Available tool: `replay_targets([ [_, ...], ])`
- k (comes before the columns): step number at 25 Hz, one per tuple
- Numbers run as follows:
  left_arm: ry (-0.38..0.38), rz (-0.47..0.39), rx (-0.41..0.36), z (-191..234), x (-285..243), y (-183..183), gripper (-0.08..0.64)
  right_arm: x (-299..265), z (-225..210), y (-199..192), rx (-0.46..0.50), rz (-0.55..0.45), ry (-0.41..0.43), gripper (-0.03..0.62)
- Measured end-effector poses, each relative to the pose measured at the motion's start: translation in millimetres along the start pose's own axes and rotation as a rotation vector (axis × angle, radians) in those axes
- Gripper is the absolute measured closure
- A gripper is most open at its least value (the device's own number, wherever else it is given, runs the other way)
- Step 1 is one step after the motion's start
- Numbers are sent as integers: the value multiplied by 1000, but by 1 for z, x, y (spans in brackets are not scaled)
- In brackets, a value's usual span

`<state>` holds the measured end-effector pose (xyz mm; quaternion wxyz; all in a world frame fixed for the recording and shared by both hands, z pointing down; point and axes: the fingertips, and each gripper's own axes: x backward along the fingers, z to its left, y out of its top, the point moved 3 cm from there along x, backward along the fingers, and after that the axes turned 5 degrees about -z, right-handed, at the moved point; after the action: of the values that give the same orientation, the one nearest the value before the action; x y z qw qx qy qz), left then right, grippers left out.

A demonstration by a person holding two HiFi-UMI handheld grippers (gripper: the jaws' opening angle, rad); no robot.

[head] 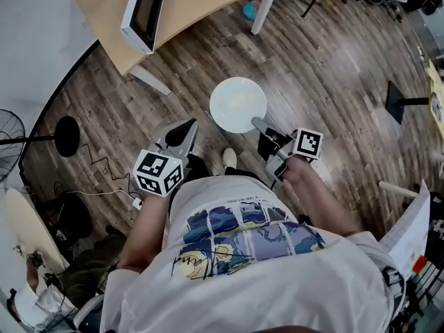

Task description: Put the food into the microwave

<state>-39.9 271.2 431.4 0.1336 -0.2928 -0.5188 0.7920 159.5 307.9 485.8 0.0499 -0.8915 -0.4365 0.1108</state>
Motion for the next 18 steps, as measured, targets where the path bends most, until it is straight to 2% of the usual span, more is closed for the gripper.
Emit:
replay_targets([
  [4, 10, 12, 60, 11, -4, -2, 552, -20, -8, 17, -16, 4, -12, 577],
  [10, 1, 17, 77, 64, -22, 10, 552, -72, -16, 47, -52, -31, -29, 577],
  [18, -91, 4, -8, 139, -55, 64, 552, -158, 0, 96, -58, -104, -49, 577],
])
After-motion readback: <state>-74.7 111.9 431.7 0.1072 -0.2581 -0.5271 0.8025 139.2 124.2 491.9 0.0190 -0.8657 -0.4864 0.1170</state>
